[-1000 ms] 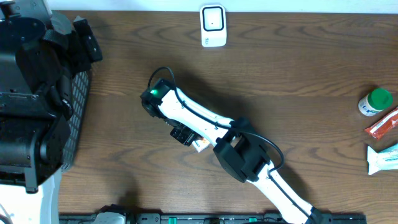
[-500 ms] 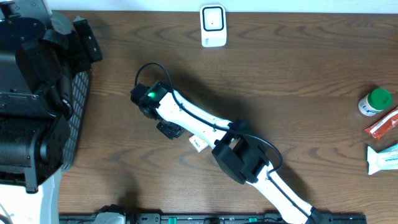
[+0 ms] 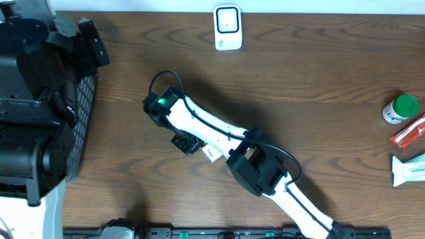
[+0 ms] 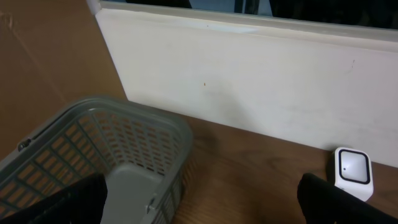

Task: Scan the item barcode
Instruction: 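Move the right gripper down to the orange Kleenex pack, then grasp the Kleenex pack with the right gripper and lift it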

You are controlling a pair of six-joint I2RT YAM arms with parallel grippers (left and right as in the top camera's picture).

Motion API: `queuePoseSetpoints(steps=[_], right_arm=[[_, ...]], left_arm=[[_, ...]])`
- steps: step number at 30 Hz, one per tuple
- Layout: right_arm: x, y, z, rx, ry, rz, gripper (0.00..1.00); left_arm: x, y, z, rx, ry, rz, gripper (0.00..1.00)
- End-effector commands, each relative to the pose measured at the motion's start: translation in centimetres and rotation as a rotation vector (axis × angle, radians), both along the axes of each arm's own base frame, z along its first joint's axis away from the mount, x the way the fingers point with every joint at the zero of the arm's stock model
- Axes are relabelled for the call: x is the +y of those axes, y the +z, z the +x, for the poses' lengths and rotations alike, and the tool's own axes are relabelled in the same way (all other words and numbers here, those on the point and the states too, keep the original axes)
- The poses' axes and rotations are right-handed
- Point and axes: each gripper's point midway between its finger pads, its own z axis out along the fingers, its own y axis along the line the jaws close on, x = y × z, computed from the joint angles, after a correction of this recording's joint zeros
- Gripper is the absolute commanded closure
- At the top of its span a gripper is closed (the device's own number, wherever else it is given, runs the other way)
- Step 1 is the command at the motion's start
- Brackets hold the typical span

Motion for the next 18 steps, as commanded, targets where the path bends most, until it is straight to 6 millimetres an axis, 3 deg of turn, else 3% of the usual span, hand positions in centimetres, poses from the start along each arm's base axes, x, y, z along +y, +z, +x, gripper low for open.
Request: queuePoseSetpoints(steps=[1, 4, 7, 10, 14, 18], right_arm=[[-0.7, -0.1, -1.1, 0.033, 0.01, -0.027, 0.88], [-2.3, -0.9, -2.2, 0.092, 0.047, -0.086, 0.89], [-4.6, -2.0, -3.8, 0.182, 0.122, -0.162, 0.99], [-7.5, -2.8, -4.1, 0.185, 0.166, -0.285, 0.99], [-11.5, -2.0, -2.1, 0.049, 0.178, -0.507, 0.99], [-13.0, -0.5, 1.1, -0.188, 0.14, -0.632, 0.99]], left_arm=[[0.2, -0.1, -0.1, -0.001, 0.01, -0.006, 0.02], [0.2, -0.1, -0.1, -0.001, 0.01, -0.006, 0.02], [0.2, -0.1, -0.1, -0.001, 0.01, -0.006, 0.02], [0.2, -0.1, -0.1, -0.001, 0.01, -0.006, 0.02], [0.2, -0.1, -0.1, -0.001, 0.01, -0.006, 0.02], [0.2, -0.1, -0.1, -0.001, 0.01, -0.006, 0.02]])
